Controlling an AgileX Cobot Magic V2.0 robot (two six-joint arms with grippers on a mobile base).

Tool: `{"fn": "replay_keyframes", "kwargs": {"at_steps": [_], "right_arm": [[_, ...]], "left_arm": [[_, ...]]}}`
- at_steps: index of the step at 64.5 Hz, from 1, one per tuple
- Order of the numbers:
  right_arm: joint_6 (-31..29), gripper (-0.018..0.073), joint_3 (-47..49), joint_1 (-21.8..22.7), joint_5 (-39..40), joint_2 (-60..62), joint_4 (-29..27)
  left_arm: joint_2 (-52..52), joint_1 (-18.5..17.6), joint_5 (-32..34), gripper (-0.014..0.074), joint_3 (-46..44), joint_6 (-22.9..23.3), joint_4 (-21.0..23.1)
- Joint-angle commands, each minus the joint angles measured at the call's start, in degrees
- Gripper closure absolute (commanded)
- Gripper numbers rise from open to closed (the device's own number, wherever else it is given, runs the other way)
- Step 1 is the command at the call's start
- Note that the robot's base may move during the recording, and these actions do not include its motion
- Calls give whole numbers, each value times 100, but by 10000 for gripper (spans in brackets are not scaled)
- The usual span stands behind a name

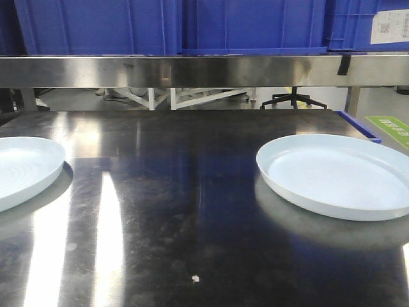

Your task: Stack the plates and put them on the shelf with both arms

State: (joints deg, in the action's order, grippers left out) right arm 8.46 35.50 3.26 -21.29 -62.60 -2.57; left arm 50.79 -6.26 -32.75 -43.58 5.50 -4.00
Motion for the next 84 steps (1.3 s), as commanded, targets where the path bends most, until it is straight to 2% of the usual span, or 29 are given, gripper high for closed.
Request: {"fn": "replay_keyframes", "kwargs": {"at_steps": [1,14,43,63,84], "right_arm": [[-49,111,212,-13,435,90,-62],[-49,112,212,-13,447,90,-72],[-49,112,212,-13,430,90,-76],[-49,112,212,-18,430,90,-89],[-49,112,212,-19,435,90,-168]], "left_arm": [[393,108,275,66,-218,103,-51],[1212,430,541,66,-218,178,-51],[2428,492,1128,66,-229,300,-37],[2577,1053,1280,66,-229,371,-37],[2671,1092,1346,66,-229,371,-37]]}}
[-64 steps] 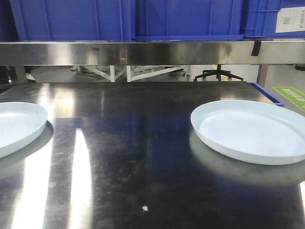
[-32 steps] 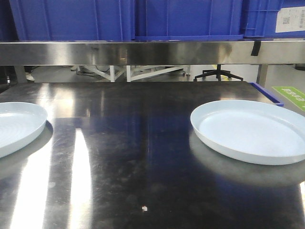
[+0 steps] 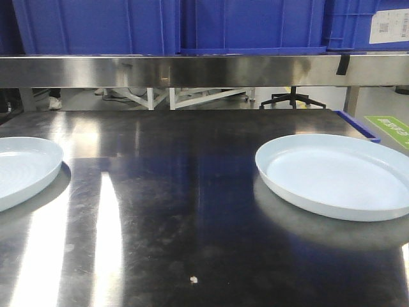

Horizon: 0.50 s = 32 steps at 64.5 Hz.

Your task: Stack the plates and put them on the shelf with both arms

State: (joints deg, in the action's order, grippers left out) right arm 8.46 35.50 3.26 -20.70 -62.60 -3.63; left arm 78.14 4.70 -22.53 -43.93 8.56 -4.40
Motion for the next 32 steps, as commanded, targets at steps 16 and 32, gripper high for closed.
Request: {"fn": "replay_keyframes", "kwargs": {"at_steps": [16,32], "right_arm": [[-49,112,212,-19,376,90,-83],[-49,112,212,-19,370,90,-83]], "left_arm": [[375,-4,353,66,-194,65,3],[610,-4,522,66,-194,65,3]]}}
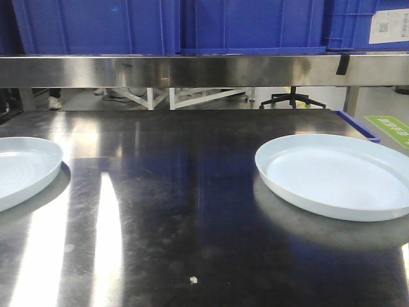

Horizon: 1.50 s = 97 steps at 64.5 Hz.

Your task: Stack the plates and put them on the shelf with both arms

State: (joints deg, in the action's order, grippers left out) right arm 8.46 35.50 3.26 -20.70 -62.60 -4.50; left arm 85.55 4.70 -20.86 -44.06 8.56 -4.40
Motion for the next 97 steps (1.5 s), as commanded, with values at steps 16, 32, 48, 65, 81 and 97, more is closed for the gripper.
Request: {"fn": "replay_keyframes", "kwargs": {"at_steps": [16,32,48,65,81,97], "right_arm": [[-49,112,212,-19,370,90,4],[-49,112,212,-19,370,90,4],[-49,112,212,-19,382,90,4],[-49,112,212,-19,382,90,4],[-49,112,212,-19,382,90,4],[-49,112,212,-19,377,90,4]], "left_arm": [[-105,-4,446,66,-181,65,3],[-96,-4,512,66,-181,65,-7],[-96,-4,534,66,-181,65,-31],[-96,-4,539,66,-181,65,-44],[-69,-4,548,66,-181,65,-105],[182,-4,473,66,-181,65,-118]]}}
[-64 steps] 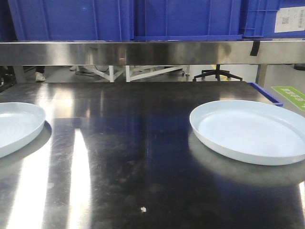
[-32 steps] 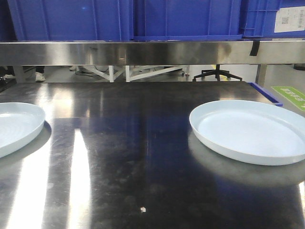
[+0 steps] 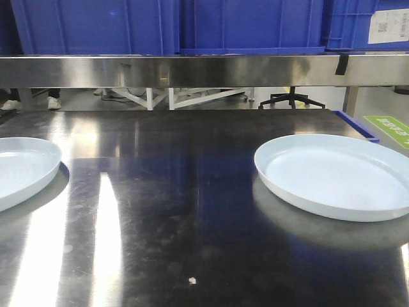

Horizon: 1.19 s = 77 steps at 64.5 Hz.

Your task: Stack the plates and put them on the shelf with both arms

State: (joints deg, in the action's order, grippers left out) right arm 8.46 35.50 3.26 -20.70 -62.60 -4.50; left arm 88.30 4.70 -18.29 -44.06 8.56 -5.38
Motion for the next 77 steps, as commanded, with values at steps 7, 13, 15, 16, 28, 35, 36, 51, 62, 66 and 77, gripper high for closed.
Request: {"fn": "replay_keyframes", "kwargs": {"at_steps": [7,13,15,16,28,35,36,51,62,66,77], "right_arm": [[-49,112,212,-19,377,90,4],[-49,112,212,-19,377,90,4],[-49,112,212,-19,377,90,4],[-49,112,212,-19,377,90,4],[-49,112,212,-19,382,90,4],[-49,112,212,-19,388,90,4],[-49,112,212,-19,388,90,4],[-44,112,212,-19,438,90,4],[-44,112,212,-19,455,90,4],[-44,112,212,-19,455,90,4],[-44,112,212,-19,450,90,4]], "left_arm": [[-82,-4,207,68,-181,65,-20],[-82,-4,207,129,-181,65,-20],[-82,-4,207,201,-181,65,-20],[-82,-4,207,237,-181,65,-20],[-116,-4,169,479,-202,65,100],[-240,-4,-7,494,-324,65,300],[-263,-4,-49,494,-346,65,329],[-828,-131,-438,494,-777,65,583],[-1202,-603,-462,494,-985,65,730],[-1244,-816,-450,494,-1030,65,922],[-1155,-1860,-97,494,-1070,65,1456]]}}
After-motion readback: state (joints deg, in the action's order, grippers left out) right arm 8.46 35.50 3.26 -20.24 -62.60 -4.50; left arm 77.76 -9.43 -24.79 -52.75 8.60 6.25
